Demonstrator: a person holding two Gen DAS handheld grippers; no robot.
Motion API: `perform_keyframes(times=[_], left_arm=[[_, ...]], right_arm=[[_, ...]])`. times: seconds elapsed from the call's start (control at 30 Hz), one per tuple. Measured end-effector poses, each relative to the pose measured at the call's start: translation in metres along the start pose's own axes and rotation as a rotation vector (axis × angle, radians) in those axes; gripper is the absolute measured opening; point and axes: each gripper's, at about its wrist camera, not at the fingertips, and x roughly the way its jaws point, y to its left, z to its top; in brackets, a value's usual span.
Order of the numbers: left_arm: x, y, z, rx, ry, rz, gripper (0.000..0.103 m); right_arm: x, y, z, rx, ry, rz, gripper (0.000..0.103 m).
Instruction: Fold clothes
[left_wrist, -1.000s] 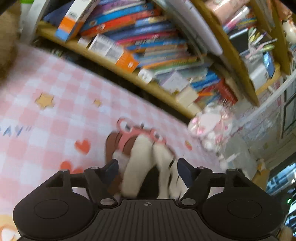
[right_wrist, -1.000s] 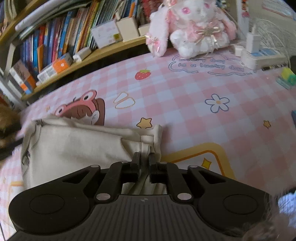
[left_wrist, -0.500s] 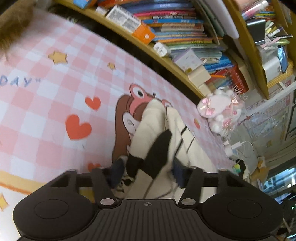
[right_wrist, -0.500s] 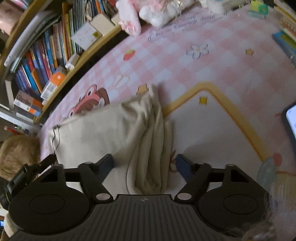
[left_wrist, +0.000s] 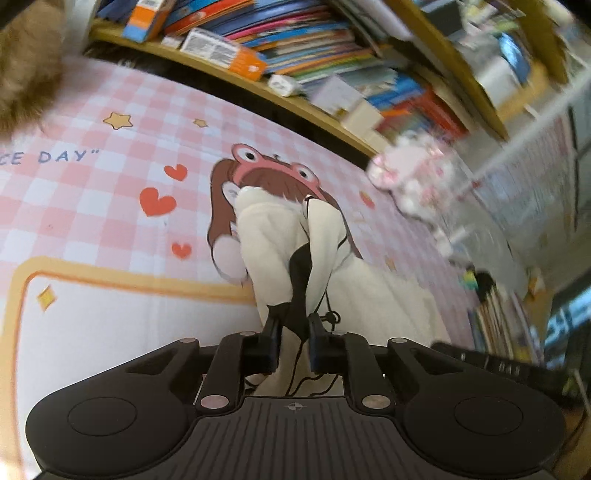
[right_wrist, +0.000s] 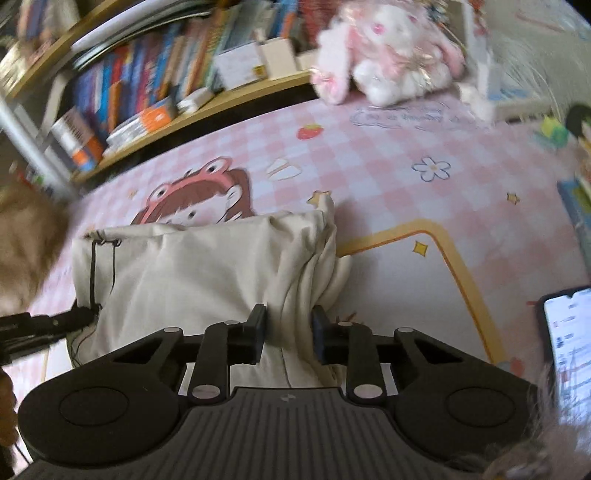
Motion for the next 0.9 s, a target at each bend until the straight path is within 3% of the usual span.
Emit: perform_keyframes(times=[0.13, 0.23, 0.37, 0.47, 0.57, 0.63, 0.67, 0.7, 0.77, 0.83, 0.9], left_arm=[[-0.006, 0.010, -0.006, -0.033, 0.049, -0.009, 0.016], [-0.001, 0.021, -0.006, -0.096, 0.067, -0.012, 0.026], [0.008, 0.032, -0.007, -0.154, 0.087, -0.015, 0.045], [0.014, 0.038, -0.008, -0.194, 0.096, -0.047, 0.048], [0.017, 0.042, -0.008, -0.239, 0.093, -0.075, 0.045], [0.017, 0.045, -0.008, -0.261, 0.094, -0.080, 0.043], [0.018, 0.044, -0.008, -0.263, 0.096, -0.078, 0.041], [0.017, 0.042, -0.008, -0.251, 0.093, -0.073, 0.035], [0.014, 0.035, -0.009, -0.210, 0.082, -0.061, 0.022], [0.008, 0.024, -0.008, -0.143, 0.061, -0.046, 0.019], [0.001, 0.009, -0.008, -0.041, 0.030, -0.023, 0.019]], right_arm=[[-0.012, -0.004, -0.017, 0.001, 0.038, 0.032, 0.023], [-0.011, -0.012, -0.023, 0.064, 0.058, 0.047, 0.023], [-0.003, -0.024, -0.021, 0.179, 0.080, 0.054, 0.042], [0.001, -0.032, -0.022, 0.261, 0.085, 0.023, 0.064], [0.004, -0.035, -0.023, 0.313, 0.080, 0.024, 0.066], [0.005, -0.032, -0.023, 0.298, 0.081, 0.018, 0.064], [0.006, -0.029, -0.022, 0.285, 0.083, 0.021, 0.056], [0.007, -0.026, -0.022, 0.271, 0.085, 0.028, 0.043], [0.008, -0.017, -0.022, 0.223, 0.081, 0.030, 0.039], [0.001, 0.000, -0.022, 0.104, 0.035, -0.009, 0.028], [-0.011, 0.020, -0.024, -0.042, -0.041, -0.051, 0.023]])
